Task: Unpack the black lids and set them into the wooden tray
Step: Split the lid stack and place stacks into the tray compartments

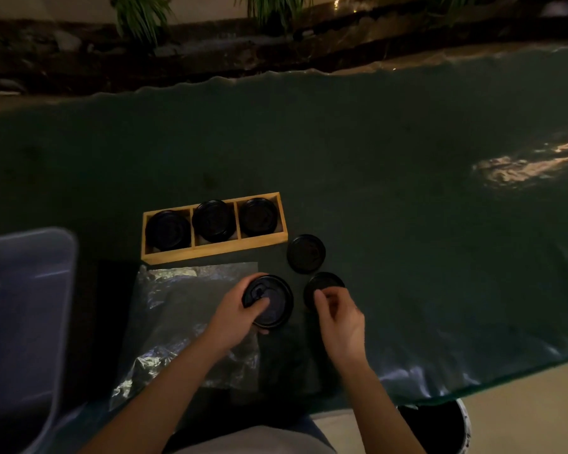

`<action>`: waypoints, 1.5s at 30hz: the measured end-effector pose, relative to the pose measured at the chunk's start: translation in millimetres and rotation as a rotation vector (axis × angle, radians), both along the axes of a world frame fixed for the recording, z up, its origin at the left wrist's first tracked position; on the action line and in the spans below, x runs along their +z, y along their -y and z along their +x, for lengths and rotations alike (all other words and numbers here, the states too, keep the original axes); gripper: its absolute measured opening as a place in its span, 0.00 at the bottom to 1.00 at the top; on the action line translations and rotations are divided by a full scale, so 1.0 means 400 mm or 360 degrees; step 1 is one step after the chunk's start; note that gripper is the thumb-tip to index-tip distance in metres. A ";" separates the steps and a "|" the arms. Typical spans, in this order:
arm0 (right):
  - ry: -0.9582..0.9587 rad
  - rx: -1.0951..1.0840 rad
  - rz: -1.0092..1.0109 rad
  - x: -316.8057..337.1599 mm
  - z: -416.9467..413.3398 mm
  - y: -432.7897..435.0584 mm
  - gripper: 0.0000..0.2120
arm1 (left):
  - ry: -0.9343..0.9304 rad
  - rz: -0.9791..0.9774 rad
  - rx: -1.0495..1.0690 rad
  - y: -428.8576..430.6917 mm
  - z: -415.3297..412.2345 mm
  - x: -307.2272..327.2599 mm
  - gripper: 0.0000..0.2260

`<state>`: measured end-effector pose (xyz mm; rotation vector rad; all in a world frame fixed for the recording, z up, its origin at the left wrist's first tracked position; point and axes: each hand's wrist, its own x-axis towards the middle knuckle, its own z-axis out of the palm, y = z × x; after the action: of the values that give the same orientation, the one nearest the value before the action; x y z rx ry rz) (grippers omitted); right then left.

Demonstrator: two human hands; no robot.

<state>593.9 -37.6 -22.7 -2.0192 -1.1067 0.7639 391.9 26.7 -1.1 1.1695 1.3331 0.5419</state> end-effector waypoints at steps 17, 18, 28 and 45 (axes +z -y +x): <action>0.0069 -0.0074 -0.0385 -0.082 0.143 -0.203 0.08 | 0.0075 -0.0086 0.0395 -0.018 -0.056 0.000 0.15; 0.0066 -0.0053 -0.0371 -0.079 0.141 -0.225 0.08 | 0.0078 -0.0095 0.0404 -0.021 -0.053 0.001 0.15; 0.0122 0.0150 -0.0588 -0.103 0.097 -0.319 0.13 | 0.0202 -0.0143 0.0457 -0.047 -0.041 0.019 0.12; 0.0145 0.0531 0.0269 0.098 -0.053 -0.133 0.03 | 0.0201 0.0151 0.0225 -0.023 0.005 0.081 0.17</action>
<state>572.9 15.6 16.3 -1.7647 -1.5327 0.7190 393.9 35.9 31.1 1.1039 1.2986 0.7761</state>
